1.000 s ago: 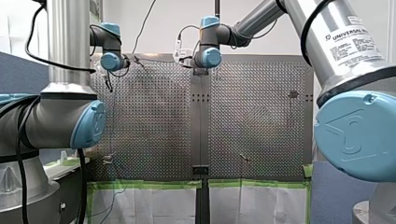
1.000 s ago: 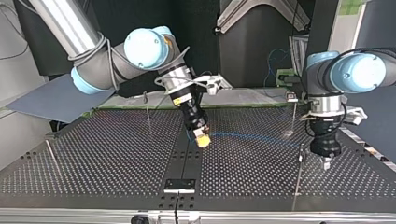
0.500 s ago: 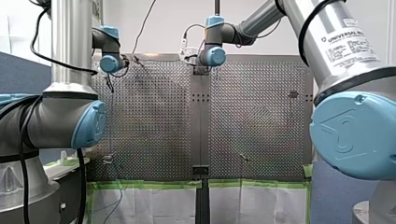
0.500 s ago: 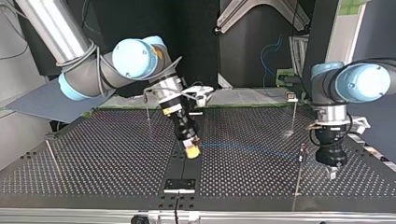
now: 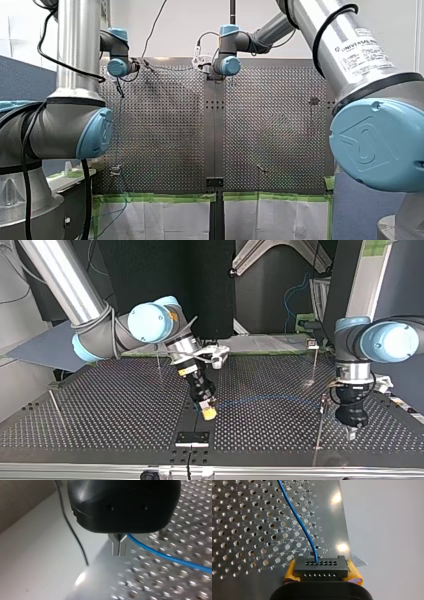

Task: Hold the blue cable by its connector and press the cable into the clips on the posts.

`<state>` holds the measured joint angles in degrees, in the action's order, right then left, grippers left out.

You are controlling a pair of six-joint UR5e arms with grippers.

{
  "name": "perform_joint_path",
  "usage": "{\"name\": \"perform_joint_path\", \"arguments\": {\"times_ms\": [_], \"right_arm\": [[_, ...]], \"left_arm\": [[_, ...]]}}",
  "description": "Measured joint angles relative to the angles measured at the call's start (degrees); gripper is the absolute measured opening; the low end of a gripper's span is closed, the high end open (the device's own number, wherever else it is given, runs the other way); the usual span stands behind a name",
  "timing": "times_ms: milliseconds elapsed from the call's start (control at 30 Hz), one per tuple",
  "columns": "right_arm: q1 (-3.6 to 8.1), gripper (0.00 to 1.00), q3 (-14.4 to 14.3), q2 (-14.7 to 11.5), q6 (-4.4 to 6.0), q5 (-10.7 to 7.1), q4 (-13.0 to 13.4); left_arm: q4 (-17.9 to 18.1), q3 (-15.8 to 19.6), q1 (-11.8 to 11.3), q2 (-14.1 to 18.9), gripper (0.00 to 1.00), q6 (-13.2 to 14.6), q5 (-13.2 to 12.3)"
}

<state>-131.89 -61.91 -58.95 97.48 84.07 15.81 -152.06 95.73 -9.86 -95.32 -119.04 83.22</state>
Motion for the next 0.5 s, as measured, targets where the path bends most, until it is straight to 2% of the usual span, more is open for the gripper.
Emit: {"name": "perform_joint_path", "arguments": {"times_ms": [167, 333, 500], "right_arm": [[0.15, 0.0, 1.9, 1.5, 0.55, -0.52, -0.1], [0.4, 0.0, 3.5, 3.2, 1.14, -0.64, -0.5], [0.62, 0.0, 5.4, 4.3, 1.31, -0.72, -1.4]], "left_arm": [[-0.4, -0.4, -0.1, -1.5, 0.0, 0.3, -0.2], [-0.5, -0.5, -0.3, -1.7, 0.0, 0.3, -0.5], [-0.5, -0.5, -0.3, -1.7, 0.0, 0.2, -0.9]]}}
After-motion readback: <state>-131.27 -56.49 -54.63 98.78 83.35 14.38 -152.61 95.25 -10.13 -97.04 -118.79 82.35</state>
